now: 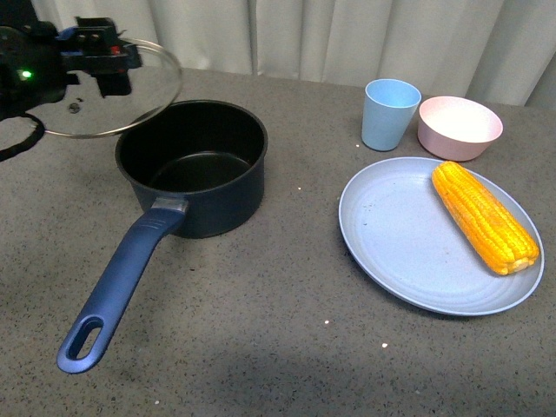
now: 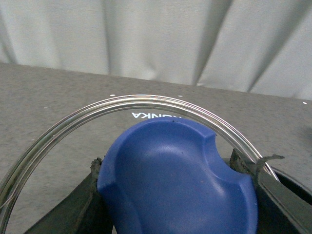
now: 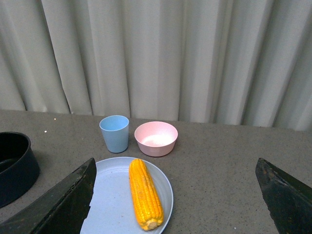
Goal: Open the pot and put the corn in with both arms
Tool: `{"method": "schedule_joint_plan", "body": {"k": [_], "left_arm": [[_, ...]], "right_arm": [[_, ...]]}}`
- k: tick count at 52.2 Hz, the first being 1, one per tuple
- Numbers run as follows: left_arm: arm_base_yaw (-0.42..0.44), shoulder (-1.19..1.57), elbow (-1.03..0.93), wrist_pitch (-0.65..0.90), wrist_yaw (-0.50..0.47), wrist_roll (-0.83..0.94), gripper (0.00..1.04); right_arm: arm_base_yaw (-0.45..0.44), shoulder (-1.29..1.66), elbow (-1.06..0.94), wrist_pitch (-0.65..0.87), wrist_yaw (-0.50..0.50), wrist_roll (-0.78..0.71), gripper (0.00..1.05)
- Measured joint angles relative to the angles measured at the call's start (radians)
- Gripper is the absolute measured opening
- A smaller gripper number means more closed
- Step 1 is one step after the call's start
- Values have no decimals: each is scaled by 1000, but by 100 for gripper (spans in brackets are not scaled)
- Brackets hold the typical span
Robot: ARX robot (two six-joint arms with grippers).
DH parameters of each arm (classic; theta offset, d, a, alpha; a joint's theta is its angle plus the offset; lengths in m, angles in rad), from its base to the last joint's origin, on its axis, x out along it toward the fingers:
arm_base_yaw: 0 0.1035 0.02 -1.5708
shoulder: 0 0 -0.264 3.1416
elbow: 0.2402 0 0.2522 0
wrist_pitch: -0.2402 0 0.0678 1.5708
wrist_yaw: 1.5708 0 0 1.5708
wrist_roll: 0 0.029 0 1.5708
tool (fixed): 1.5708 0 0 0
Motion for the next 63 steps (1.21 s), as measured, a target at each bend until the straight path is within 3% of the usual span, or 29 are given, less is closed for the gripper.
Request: {"method": "schedule_joint_plan", "body": {"k": [8, 16, 63], "left_arm": [[119, 39, 0, 22, 11, 24, 59], [166, 92, 3, 39, 12, 24, 59], [167, 298, 41, 63, 48, -31, 59]], "right_arm": [[0, 0, 0, 0, 0, 0, 96], [0, 0, 0, 0, 0, 0, 96], [0, 0, 0, 0, 0, 0, 96]]}}
